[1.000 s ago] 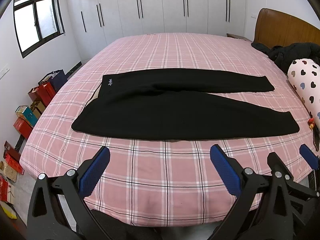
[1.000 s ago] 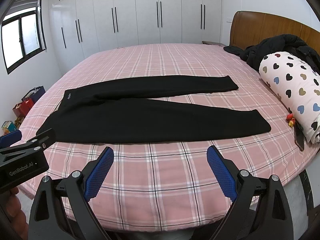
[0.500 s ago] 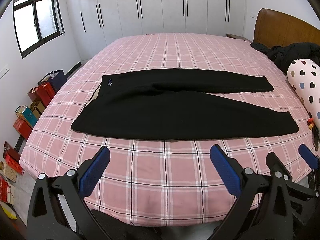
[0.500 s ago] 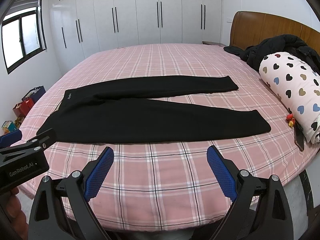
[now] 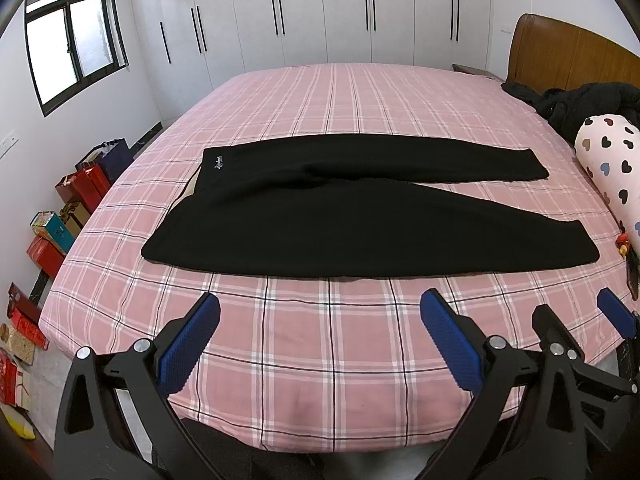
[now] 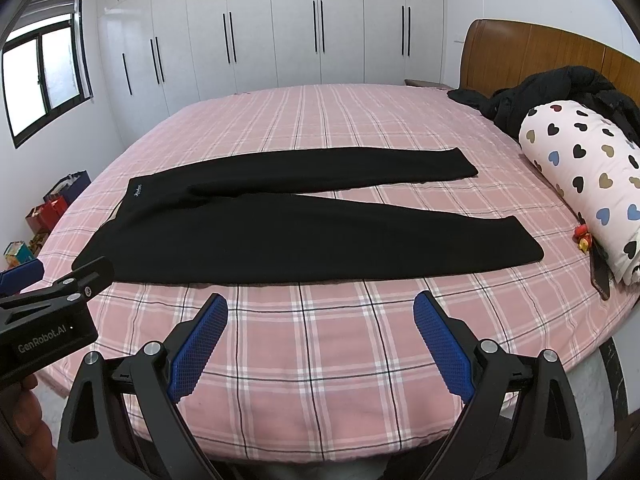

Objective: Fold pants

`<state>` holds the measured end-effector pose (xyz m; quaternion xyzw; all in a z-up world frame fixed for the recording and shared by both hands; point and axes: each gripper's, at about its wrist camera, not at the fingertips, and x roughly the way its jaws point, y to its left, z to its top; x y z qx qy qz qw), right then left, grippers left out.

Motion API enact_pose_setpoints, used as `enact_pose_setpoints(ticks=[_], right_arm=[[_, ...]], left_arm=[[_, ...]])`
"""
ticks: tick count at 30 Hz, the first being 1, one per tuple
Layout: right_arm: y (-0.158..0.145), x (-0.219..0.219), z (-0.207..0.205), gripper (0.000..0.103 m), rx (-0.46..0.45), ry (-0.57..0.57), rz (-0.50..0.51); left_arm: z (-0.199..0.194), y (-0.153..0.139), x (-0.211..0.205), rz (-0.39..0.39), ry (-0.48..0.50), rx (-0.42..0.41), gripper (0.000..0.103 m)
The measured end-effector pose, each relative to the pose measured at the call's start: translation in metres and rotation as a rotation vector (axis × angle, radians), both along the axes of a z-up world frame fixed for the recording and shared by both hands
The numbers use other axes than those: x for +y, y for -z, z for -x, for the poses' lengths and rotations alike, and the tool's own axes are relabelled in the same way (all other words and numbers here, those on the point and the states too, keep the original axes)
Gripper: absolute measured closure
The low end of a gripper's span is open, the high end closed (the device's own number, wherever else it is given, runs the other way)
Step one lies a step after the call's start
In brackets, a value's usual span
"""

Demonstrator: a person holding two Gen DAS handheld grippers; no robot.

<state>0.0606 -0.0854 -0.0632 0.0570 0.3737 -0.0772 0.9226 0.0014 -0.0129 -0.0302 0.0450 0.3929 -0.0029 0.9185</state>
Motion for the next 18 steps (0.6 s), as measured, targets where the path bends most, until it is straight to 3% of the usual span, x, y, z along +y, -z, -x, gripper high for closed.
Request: enact_pose_setpoints(ticks=[18], right_arm=[[0.020,-0.008,-0.011,0.011,0.048,0.001,-0.031]], left_arm=[[-0.014,0.016,-0.008,-0.015,0.003,0.048,0.005]])
